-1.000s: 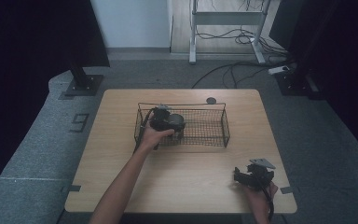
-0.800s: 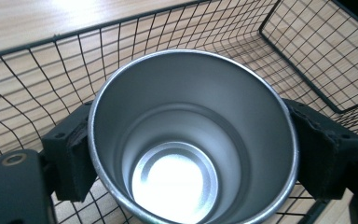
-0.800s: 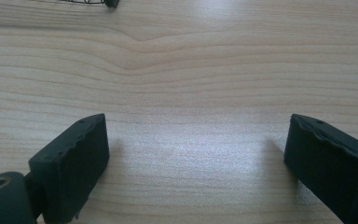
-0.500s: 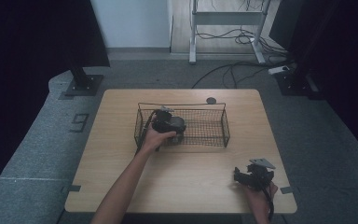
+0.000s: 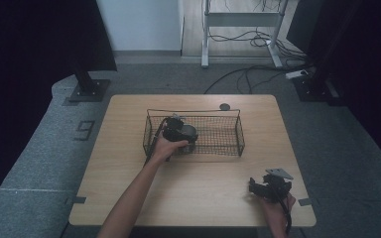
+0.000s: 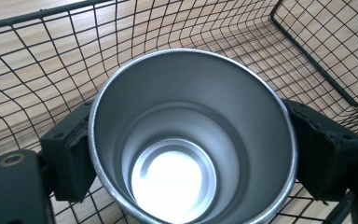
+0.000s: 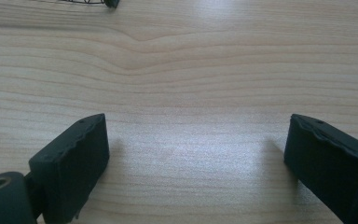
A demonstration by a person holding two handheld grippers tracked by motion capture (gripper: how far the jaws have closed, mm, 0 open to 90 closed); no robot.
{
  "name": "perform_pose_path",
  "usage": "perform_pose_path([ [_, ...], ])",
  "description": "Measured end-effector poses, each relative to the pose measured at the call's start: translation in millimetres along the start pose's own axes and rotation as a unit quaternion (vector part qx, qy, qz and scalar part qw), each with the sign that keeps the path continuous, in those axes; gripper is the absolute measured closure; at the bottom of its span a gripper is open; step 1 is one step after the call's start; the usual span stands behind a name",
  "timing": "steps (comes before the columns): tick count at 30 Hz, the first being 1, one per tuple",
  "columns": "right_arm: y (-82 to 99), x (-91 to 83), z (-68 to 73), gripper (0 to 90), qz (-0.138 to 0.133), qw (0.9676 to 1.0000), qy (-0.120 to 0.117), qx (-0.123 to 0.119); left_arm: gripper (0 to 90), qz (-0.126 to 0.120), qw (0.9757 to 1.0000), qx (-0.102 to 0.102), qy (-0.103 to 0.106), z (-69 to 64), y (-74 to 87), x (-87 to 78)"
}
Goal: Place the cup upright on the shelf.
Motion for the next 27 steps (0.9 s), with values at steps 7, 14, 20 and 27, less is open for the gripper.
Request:
perform_pose_path([
  [7, 0.0, 0.0, 0.0, 6.5, 0.0, 1.0, 0.0, 0.0, 11.5, -0.007, 1.0, 0.001, 0.002, -1.2, -3.5, -4.8],
  [14, 0.0, 0.0, 0.0, 6.5, 0.0, 1.0, 0.0, 0.0, 9.1, -0.032, 0.9995, 0.0, -0.002, -2.3, -12.0, -14.4],
  [20, 0.0, 0.0, 0.0, 6.5, 0.0, 1.0, 0.0, 0.0, 8.7, -0.051, 0.9987, 0.002, -0.003, -2.7, -19.5, -26.0],
  [27, 0.0, 0.0, 0.1, 6.5, 0.0, 1.0, 0.0, 0.0, 9.5, -0.068, 0.9974, 0.018, -0.013, -3.8, -20.9, -44.1],
])
Point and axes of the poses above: each handheld gripper's, and its own axes: x roughly forward along the jaws, y roughly out of its underside, z roughly to its left, the point moved 6 cm from there along x, roughly forward along the jaws, and after that the axes turned 15 degrees about -z, right-handed, at the moved point
